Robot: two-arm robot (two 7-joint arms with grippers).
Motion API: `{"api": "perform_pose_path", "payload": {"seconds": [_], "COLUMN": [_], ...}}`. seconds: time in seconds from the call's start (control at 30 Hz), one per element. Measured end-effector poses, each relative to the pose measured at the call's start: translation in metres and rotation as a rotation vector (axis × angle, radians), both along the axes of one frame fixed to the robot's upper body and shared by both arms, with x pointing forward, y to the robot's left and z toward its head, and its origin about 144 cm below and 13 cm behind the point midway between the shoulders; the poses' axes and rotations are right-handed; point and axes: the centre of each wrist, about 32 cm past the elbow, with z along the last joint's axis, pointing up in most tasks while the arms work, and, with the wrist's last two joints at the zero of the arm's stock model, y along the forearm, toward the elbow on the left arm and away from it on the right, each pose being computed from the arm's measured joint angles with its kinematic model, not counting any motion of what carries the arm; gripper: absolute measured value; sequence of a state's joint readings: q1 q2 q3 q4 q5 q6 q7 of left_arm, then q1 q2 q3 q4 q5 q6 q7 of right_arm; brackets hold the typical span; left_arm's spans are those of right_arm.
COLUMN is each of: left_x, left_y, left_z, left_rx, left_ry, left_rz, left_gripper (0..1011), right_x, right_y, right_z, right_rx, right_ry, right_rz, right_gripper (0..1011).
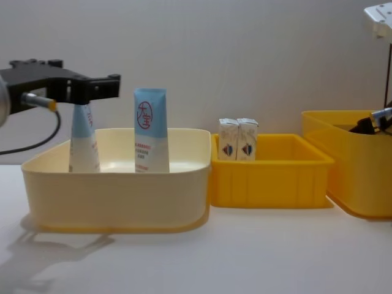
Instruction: Bimanual collaborative sorting of washing and personal care products
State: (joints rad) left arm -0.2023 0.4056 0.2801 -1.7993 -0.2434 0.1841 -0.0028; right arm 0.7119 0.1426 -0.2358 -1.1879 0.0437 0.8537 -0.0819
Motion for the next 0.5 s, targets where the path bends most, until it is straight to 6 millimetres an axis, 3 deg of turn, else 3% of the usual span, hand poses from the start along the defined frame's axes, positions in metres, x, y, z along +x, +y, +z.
{"api": "perform_pose_path", "payload": {"seconds": [0.5], "left_x": [0.012], "left_y": [0.027], "left_z": [-0.004], "left_rx": [-0.017], "left_ry": [0.071], "left_rz": [-0.006], "left_gripper": [1003], "right_x": [0.0], "right_y": [0.0], "right_z": [0.0], "right_rx": [0.0], "right_ry": [0.0], "right_rz": [0.0], "right_gripper": [1001]}}
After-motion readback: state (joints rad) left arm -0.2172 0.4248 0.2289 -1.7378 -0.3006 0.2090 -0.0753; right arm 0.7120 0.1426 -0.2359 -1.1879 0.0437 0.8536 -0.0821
